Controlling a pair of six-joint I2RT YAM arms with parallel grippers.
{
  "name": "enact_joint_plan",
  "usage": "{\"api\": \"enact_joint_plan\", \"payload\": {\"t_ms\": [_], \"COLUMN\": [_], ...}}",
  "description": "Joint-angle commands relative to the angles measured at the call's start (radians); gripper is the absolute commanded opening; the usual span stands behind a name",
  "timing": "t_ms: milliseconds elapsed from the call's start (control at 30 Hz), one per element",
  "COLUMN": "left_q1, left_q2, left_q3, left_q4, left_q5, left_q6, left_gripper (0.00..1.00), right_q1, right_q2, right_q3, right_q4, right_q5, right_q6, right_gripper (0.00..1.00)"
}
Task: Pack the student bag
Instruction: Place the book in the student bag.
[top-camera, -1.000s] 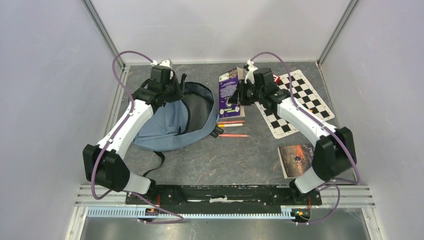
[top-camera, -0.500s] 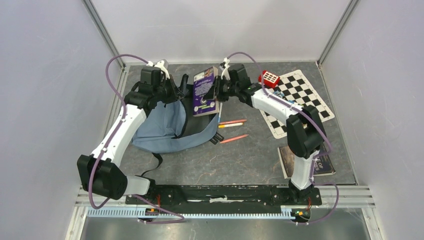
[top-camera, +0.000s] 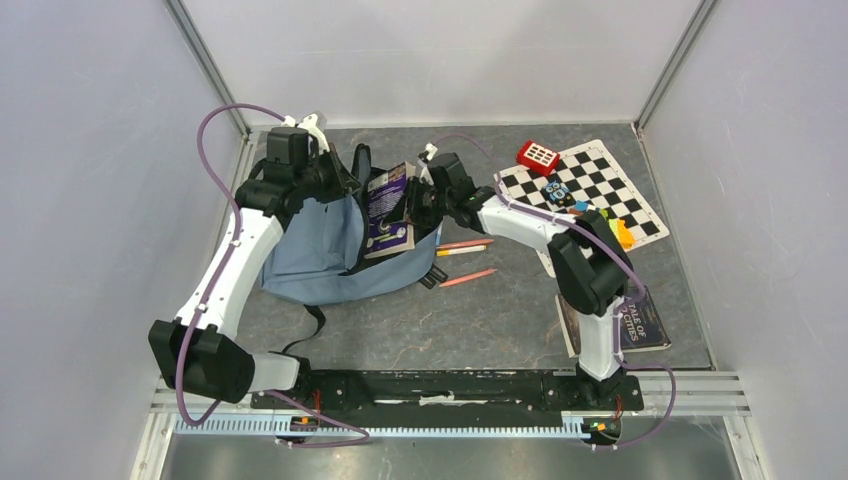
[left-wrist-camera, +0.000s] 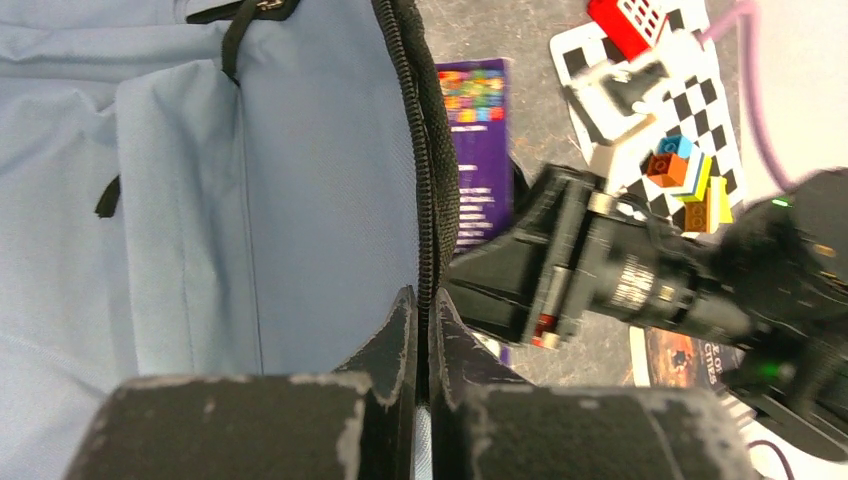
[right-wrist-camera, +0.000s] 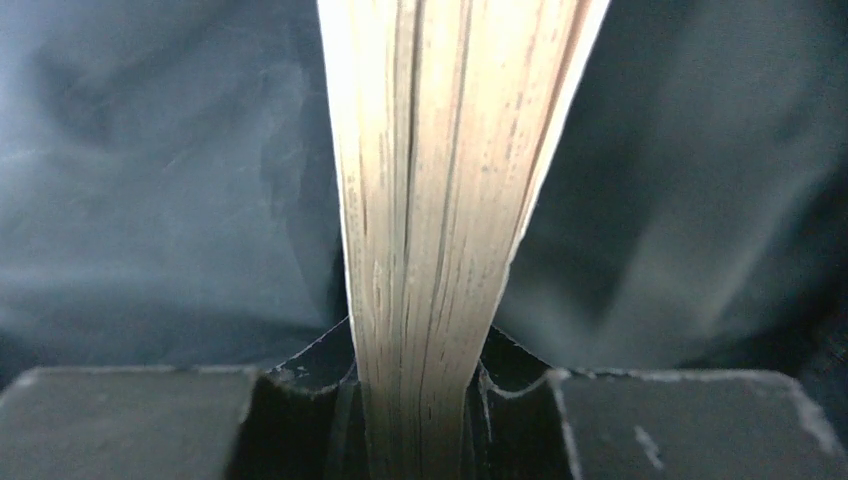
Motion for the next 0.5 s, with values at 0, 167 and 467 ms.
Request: {"api": "enact_joint_plan", "payload": {"t_ms": [0, 167, 467], "left_q1": [0.005, 0.009, 0.011], "left_q2": [-0.053, -0.052, -0.028], "left_q3": [0.032, 0.013, 0.013], "left_q4": [0.066, 0.099, 0.115], "left_q5": [0.096, 0.152, 0.171], "left_q6": [0.03, 0.009, 0.002], "left_gripper": [0.02, 0.02, 0.02], "right_q1": [0.024, 0.039, 0.053], "right_q2": [0.085, 0.163, 0.317], "right_q3": [0.111, 0.22, 0.341], "right_q4": [0.128, 0.083, 0.185], "right_q5": [-0.059, -0.038, -0.055], "right_q6": [0.089, 0.09, 0.176], "right_gripper": [0.0, 0.0, 0.0]}}
